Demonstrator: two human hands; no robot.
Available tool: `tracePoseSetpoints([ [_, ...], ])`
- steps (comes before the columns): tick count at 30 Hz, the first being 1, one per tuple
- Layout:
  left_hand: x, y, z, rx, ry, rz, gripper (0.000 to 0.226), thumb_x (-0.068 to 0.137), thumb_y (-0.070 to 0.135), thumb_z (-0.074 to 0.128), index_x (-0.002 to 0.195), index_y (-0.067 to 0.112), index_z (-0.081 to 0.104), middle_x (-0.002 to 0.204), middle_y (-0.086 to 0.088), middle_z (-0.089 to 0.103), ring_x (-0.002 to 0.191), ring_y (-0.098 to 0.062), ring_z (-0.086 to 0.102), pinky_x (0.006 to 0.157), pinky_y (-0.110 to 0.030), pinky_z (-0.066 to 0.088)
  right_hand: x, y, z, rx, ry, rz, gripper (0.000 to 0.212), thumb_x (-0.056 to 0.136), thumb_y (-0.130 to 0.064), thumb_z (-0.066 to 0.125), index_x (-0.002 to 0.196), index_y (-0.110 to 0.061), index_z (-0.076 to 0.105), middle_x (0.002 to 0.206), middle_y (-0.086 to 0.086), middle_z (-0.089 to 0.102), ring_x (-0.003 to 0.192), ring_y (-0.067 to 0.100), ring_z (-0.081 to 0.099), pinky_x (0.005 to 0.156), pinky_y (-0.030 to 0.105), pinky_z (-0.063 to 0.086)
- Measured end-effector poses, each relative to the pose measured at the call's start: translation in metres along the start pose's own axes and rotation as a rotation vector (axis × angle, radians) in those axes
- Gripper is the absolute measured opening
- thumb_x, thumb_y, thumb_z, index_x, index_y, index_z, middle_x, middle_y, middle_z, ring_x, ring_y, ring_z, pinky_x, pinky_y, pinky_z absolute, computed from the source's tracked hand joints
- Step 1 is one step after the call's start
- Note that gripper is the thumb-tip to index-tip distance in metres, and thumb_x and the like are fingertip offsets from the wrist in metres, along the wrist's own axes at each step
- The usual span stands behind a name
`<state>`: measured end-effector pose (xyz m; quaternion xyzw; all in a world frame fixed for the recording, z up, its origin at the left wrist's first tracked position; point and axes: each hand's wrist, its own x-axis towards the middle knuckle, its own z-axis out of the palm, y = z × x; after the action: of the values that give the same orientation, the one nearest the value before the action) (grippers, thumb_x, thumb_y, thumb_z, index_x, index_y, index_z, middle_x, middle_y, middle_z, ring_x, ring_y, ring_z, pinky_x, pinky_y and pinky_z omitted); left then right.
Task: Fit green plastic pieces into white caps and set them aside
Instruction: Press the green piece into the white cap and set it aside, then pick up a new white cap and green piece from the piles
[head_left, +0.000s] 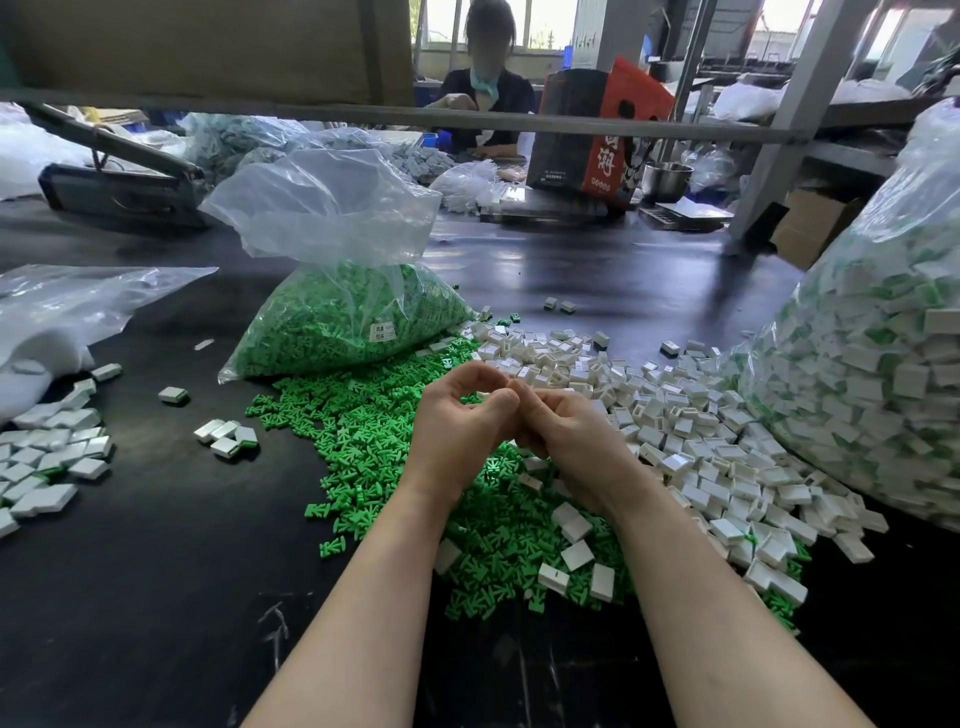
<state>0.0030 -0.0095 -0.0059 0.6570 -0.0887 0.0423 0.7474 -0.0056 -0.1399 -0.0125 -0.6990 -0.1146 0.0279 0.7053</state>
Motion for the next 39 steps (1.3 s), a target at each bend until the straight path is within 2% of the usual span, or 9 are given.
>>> tracePoseSetpoints([
  [3, -0.001, 0.002, -0.002, 0.053, 0.022, 0.025, 0.009, 0.076, 0.006, 0.061, 0.070, 0.012, 0.060, 0.058, -0.005, 0.055, 0.046, -0.015, 0.047, 0.043, -0.024, 0.043, 0.001, 0.000, 0.003, -0.057, 0.005, 0.002, 0.055, 0.093, -0.051, 0.048, 0.092, -0.002, 0.071, 0.073, 0.010, 0.072, 0.052, 0.001, 0.054, 0.052, 0.010, 0.040],
  [9, 0.008, 0.008, -0.036, 0.235, 0.159, 0.029, 0.012, 0.083, 0.010, 0.068, 0.076, 0.017, 0.061, 0.081, -0.013, 0.072, 0.082, -0.033, 0.071, 0.076, -0.046, 0.058, 0.001, 0.000, 0.003, -0.035, 0.148, -0.012, 0.045, 0.093, -0.046, 0.049, 0.084, -0.009, 0.072, 0.067, 0.008, 0.072, 0.049, 0.003, 0.048, 0.049, 0.011, 0.038],
  [14, 0.013, 0.005, -0.096, 0.675, 0.432, -0.027, 0.008, 0.082, 0.020, 0.069, 0.081, 0.015, 0.063, 0.077, -0.004, 0.068, 0.076, -0.027, 0.065, 0.063, -0.035, 0.052, 0.000, -0.001, -0.002, -0.047, 0.262, -0.048, 0.027, 0.099, -0.026, 0.055, 0.082, -0.013, 0.071, 0.068, 0.007, 0.071, 0.049, 0.003, 0.047, 0.048, 0.012, 0.037],
  [17, 0.011, 0.005, -0.118, 0.836, 0.556, -0.078, 0.010, 0.081, 0.022, 0.073, 0.081, 0.015, 0.065, 0.080, -0.005, 0.068, 0.079, -0.030, 0.063, 0.069, -0.036, 0.050, 0.001, -0.004, -0.003, -0.131, 0.327, -0.098, 0.019, 0.098, -0.018, 0.058, 0.085, -0.015, 0.072, 0.069, 0.003, 0.073, 0.047, -0.001, 0.050, 0.048, 0.011, 0.038],
  [22, 0.006, 0.004, -0.133, 1.034, 0.733, -0.246, 0.007, 0.084, 0.020, 0.069, 0.090, 0.020, 0.065, 0.096, -0.009, 0.068, 0.094, -0.035, 0.061, 0.073, -0.036, 0.042, 0.001, -0.006, -0.008, -0.348, 0.430, -0.110, 0.007, 0.092, -0.012, 0.066, 0.089, -0.016, 0.071, 0.073, 0.000, 0.073, 0.069, 0.023, 0.069, 0.071, 0.039, 0.059],
  [25, 0.005, 0.005, -0.139, 1.073, 0.798, -0.304, 0.013, 0.082, 0.015, 0.064, 0.093, 0.022, 0.062, 0.103, -0.012, 0.068, 0.106, -0.038, 0.058, 0.087, -0.043, 0.043, 0.001, -0.003, -0.012, -0.570, 0.450, -0.105, 0.005, 0.091, -0.014, 0.068, 0.093, -0.015, 0.073, 0.079, 0.000, 0.072, 0.073, 0.018, 0.070, 0.072, 0.036, 0.059],
  [31, 0.002, 0.006, -0.136, 1.069, 0.832, -0.337, 0.021, 0.082, 0.009, 0.061, 0.100, 0.020, 0.063, 0.112, -0.015, 0.065, 0.114, -0.040, 0.053, 0.093, -0.044, 0.038, 0.000, -0.004, -0.011, -0.898, 0.313, -0.074, 0.006, 0.085, -0.030, 0.074, 0.088, -0.024, 0.073, 0.078, -0.013, 0.068, 0.070, 0.001, 0.062, 0.066, 0.022, 0.051],
  [36, 0.000, 0.009, -0.132, 1.112, 0.806, -0.366, 0.025, 0.083, 0.009, 0.061, 0.106, 0.019, 0.063, 0.119, -0.017, 0.062, 0.116, -0.041, 0.050, 0.093, -0.046, 0.039, -0.003, -0.004, -0.011, -1.075, 0.131, 0.058, 0.023, 0.083, -0.048, 0.073, 0.089, -0.026, 0.069, 0.084, -0.013, 0.065, 0.089, 0.013, 0.061, 0.087, 0.035, 0.053],
  [39, 0.001, 0.013, -0.126, 1.164, 0.786, -0.293, 0.027, 0.082, 0.011, 0.063, 0.108, 0.016, 0.065, 0.120, -0.020, 0.059, 0.115, -0.043, 0.049, 0.091, -0.047, 0.041, -0.003, -0.008, -0.011, -1.098, 0.082, 0.086, 0.027, 0.082, -0.049, 0.072, 0.093, -0.025, 0.071, 0.091, -0.009, 0.070, 0.093, 0.014, 0.062, 0.090, 0.037, 0.053],
])
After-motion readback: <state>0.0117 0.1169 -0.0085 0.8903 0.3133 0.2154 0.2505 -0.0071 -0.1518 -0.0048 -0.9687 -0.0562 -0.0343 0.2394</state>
